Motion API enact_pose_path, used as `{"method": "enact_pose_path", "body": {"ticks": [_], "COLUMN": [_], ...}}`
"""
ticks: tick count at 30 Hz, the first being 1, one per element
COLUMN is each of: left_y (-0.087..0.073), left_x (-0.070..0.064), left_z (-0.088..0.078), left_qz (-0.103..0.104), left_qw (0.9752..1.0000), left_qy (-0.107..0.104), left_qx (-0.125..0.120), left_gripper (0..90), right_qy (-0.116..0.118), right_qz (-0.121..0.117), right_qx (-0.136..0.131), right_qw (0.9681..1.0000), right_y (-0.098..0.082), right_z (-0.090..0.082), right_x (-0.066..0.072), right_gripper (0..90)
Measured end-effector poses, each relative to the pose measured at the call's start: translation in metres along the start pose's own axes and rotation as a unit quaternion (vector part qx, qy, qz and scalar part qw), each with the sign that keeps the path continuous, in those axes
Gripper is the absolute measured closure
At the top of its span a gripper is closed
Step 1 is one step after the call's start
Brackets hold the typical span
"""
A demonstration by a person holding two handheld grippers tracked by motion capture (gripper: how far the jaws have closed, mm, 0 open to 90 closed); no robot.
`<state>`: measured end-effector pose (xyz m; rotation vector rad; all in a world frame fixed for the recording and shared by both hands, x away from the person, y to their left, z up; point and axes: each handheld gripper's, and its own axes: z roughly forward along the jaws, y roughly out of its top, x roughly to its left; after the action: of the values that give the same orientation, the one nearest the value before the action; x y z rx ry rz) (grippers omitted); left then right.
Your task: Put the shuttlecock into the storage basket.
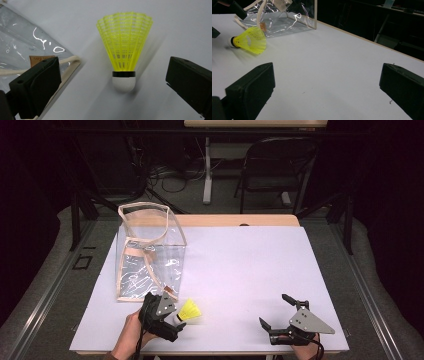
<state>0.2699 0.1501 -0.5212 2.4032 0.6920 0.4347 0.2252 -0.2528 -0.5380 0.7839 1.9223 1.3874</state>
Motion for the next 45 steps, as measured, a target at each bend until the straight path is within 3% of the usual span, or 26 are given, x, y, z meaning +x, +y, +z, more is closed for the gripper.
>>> {"method": "enact_pose_path", "body": {"ticks": [9,21,30,45], "left_y": [0.002,0.003,0.006,0.004], "left_x": [0.001,-0.001,-0.003,0.001], "left_z": [0.005,0.009,0.014,0.022], "left_qz": [0.001,0.003,0.017,0.009], "left_qw": [0.9996,0.9989,0.9973,0.9950], "left_qy": [-0.012,-0.022,-0.038,-0.055], "left_qx": [0.025,0.043,0.061,0.084], "left_gripper": [1.5,23.5,43.0,56.1], "right_qy": [0.001,0.001,0.001,0.001], "right_qz": [0.001,0.000,-0.001,-0.004], "right_qx": [0.004,0.006,0.008,0.013], "right_qw": [1.0000,1.0000,1.0000,0.9999], "right_y": [0.000,-0.001,-0.001,-0.001], "right_z": [0.001,0.001,0.001,0.001], "right_x": [0.000,0.000,0.000,0.000], "right_gripper": [0.0,0.0,0.0,0.0]}}
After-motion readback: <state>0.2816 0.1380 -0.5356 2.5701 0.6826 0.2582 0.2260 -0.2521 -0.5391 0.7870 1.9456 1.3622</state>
